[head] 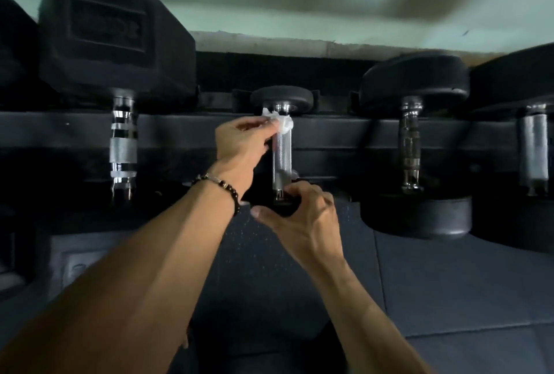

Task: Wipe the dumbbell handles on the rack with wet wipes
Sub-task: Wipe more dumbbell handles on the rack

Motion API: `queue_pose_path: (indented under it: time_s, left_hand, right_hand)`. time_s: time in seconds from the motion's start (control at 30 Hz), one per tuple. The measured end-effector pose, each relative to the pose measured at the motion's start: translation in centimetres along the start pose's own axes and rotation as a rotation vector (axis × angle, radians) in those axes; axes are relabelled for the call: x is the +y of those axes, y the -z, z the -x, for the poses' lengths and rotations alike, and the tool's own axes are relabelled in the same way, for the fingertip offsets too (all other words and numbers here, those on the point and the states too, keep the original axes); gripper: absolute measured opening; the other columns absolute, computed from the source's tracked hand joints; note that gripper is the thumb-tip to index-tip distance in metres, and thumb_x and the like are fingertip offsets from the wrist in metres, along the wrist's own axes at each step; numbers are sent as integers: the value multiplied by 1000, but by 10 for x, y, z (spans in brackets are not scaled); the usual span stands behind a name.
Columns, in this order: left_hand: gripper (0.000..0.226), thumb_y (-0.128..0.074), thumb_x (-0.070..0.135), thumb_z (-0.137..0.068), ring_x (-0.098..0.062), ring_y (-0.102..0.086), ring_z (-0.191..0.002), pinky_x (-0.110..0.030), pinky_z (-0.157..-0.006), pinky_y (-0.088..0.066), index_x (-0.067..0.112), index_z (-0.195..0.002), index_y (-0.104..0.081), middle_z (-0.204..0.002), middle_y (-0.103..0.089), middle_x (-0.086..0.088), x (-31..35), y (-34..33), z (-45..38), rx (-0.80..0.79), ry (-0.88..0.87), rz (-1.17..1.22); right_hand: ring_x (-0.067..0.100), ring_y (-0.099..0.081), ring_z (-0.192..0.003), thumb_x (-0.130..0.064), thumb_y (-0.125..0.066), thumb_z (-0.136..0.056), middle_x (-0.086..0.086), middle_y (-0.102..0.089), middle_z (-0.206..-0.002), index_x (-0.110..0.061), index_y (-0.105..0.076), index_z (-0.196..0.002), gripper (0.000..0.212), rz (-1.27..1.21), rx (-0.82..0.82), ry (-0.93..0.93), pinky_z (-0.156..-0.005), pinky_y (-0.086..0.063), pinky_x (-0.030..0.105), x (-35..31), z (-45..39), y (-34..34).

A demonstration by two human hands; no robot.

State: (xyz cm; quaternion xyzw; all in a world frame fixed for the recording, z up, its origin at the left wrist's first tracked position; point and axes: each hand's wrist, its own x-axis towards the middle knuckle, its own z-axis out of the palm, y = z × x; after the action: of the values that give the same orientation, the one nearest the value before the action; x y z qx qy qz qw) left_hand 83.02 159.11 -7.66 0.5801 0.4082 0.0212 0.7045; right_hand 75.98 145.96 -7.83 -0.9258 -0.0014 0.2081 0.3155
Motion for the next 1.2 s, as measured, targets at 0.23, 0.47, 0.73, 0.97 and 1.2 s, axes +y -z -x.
queue_pose_path:
  time_s: [0.23,0.47,0.73,0.97,1.2]
  left_hand:
    - [15,-87,16,-71,-13,-71,-75,-23,-74,-58,22,-78,-74,-82,-74,3,-24,14,5,-81,36,-369]
    - [17,-68,32,-90,-13,-68,-72,-22,-68,-58,18,-95,-77,-85,-74,2,-13,-17,3,25,-208,-445]
    - [12,-85,17,-74,-15,-67,-63,-40,-70,-61,13,-78,-75,-73,-73,-4,-24,-25,-6,97,-217,-178]
    - [21,-80,13,-79,-4,-59,-56,-23,-60,-53,18,-64,-66,-62,-65,9,-30,-24,7,67,-453,-338]
    - [14,-86,19,-71,-8,-62,-63,-29,-71,-56,12,-70,-73,-64,-64,12,-6,-26,-14,84,-495,-436]
  right_hand:
    - [13,-56,-103,-54,-78,-68,-15,-58,-99,-31,-62,-111,52,9,10,-21,-85,-52,35,4,2,8]
    - [-12,-57,-76,-49,-82,-69,-26,-60,-84,-42,-58,-95,35,-107,-46,-19,-56,-44,5,27,-4,37]
    - [-18,-56,-85,-50,-83,-69,-27,-60,-85,-47,-54,-85,33,-137,-73,45,-64,-46,7,35,-8,38]
    - [-24,-53,-83,-50,-85,-66,-28,-60,-83,-48,-53,-82,35,-151,-89,69,-65,-43,1,39,-15,38]
    - [-7,-58,-94,-55,-83,-64,-22,-63,-97,-36,-63,-113,56,-148,-67,82,-72,-40,5,42,-16,32]
